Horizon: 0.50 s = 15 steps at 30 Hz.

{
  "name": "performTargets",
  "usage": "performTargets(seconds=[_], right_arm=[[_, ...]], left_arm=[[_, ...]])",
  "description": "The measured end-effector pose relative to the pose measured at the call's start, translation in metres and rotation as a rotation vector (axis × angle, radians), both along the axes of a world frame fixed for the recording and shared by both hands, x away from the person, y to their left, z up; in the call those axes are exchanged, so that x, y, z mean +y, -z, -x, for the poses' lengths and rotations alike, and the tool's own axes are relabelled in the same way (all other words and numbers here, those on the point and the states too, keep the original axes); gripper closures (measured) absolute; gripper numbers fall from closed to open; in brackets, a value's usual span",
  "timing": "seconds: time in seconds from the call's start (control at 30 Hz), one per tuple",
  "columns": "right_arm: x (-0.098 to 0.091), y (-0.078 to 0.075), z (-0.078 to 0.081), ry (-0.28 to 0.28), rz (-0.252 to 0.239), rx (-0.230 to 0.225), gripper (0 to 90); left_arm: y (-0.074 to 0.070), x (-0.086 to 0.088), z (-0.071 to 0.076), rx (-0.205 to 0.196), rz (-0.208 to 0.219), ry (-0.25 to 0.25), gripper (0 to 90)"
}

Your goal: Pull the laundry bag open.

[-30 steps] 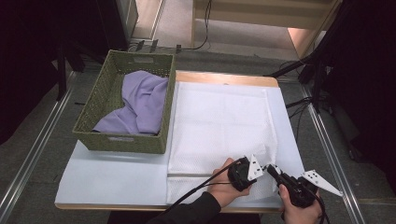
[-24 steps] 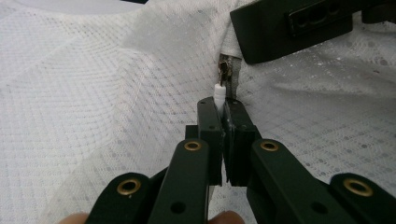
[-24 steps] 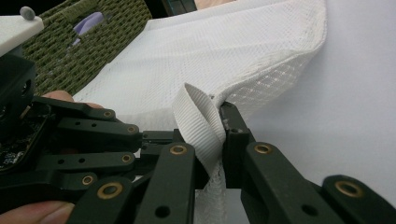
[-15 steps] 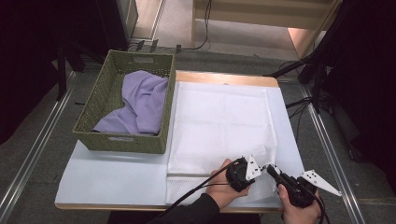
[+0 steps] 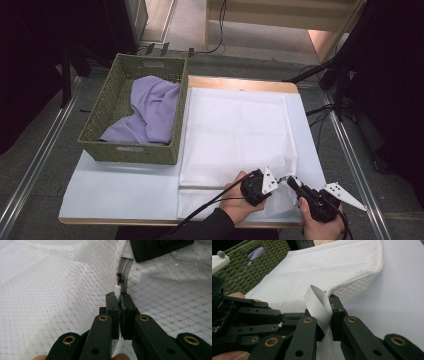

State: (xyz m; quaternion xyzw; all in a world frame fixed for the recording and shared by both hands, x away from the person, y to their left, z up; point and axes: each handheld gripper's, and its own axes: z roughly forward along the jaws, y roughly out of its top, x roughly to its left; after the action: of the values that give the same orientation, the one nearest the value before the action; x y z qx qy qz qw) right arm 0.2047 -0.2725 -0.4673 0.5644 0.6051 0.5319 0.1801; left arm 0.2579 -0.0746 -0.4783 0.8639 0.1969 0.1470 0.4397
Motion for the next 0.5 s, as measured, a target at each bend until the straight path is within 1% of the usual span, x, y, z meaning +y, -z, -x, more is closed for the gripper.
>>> performTargets(seconds=[0.1,0.17,0.2,0.23,0.3,0.37,0.4,0.47,0.5], right_arm=[[0.001,0.000,0.000,0.003,0.009,0.003,86.0],[0.000,0.000,0.000,0.011,0.018,-0.002,86.1],[-0.001,-0.001,0.000,0.020,0.023,0.000,86.1],[-0.003,-0.001,0.001,0.031,0.024,-0.006,86.2],[-0.006,-0.001,0.001,0.042,0.014,-0.005,86.2],[-0.005,-0.001,0.001,0.043,0.023,-0.006,86.2],[-0.003,-0.002,0.001,0.042,0.048,-0.010,86.3],[-0.002,-0.002,0.001,0.040,0.054,-0.010,86.3],[-0.001,-0.003,0.001,0.042,0.060,-0.008,86.3]], left_arm=[[0.000,0.002,0.000,0.008,0.002,-0.005,87.7],[0.000,0.004,0.000,0.009,-0.016,-0.015,87.6],[0.001,0.005,-0.001,0.012,-0.018,-0.016,87.6],[0.000,0.007,-0.001,0.019,-0.019,-0.023,87.6],[0.001,0.010,-0.002,0.016,-0.028,-0.031,87.6],[0.000,0.013,-0.001,0.016,-0.035,-0.039,87.6],[0.001,0.015,-0.001,0.019,-0.036,-0.043,87.6],[0.000,0.019,0.000,0.011,-0.047,-0.051,87.5],[0.000,0.021,0.001,-0.002,-0.068,-0.053,87.5]])
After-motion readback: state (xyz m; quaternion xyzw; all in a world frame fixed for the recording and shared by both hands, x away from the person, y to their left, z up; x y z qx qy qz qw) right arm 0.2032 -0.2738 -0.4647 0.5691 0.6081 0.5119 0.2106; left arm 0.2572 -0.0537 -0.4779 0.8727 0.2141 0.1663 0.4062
